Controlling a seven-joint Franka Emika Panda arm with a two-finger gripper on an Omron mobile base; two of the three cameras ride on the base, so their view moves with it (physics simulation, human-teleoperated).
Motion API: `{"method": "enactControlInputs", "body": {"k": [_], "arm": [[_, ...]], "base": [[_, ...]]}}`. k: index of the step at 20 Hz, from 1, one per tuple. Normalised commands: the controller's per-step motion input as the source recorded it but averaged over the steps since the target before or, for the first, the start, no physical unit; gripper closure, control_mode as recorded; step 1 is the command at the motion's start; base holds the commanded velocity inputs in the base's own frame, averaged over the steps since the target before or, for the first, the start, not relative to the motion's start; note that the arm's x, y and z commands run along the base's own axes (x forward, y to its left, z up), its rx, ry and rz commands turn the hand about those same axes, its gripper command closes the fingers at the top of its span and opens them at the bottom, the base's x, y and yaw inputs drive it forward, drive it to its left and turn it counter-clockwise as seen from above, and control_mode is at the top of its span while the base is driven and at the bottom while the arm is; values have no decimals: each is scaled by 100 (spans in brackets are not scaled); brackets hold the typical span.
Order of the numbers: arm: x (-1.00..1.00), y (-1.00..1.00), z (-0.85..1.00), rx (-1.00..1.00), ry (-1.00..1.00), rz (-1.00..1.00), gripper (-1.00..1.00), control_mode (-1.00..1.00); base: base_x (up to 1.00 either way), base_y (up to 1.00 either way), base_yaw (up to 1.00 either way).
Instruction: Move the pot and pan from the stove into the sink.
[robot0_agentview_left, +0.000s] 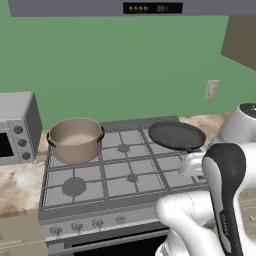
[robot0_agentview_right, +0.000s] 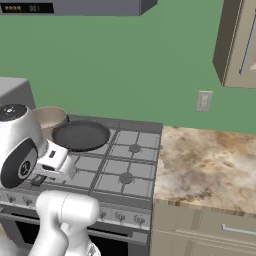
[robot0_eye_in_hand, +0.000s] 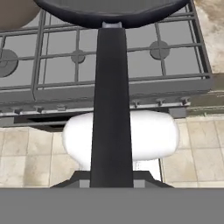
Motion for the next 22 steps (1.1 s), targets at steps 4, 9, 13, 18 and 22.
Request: {"method": "enactControlInputs", "body": {"k": [4, 9, 13, 18, 22], "arm": [[-58, 5, 12, 0, -40, 6, 100, -100], [-25, 1, 0, 0, -19, 4, 100, -100], [0, 0, 0, 0, 0, 0, 100, -100], [0, 0, 0, 0, 0, 0, 100, 100], [0, 0, 0, 0, 0, 0, 100, 100]], "base": [[0, 0, 0], [0, 0, 0], [0, 0, 0], [-38, -3, 0], [-64, -16, 0]]}}
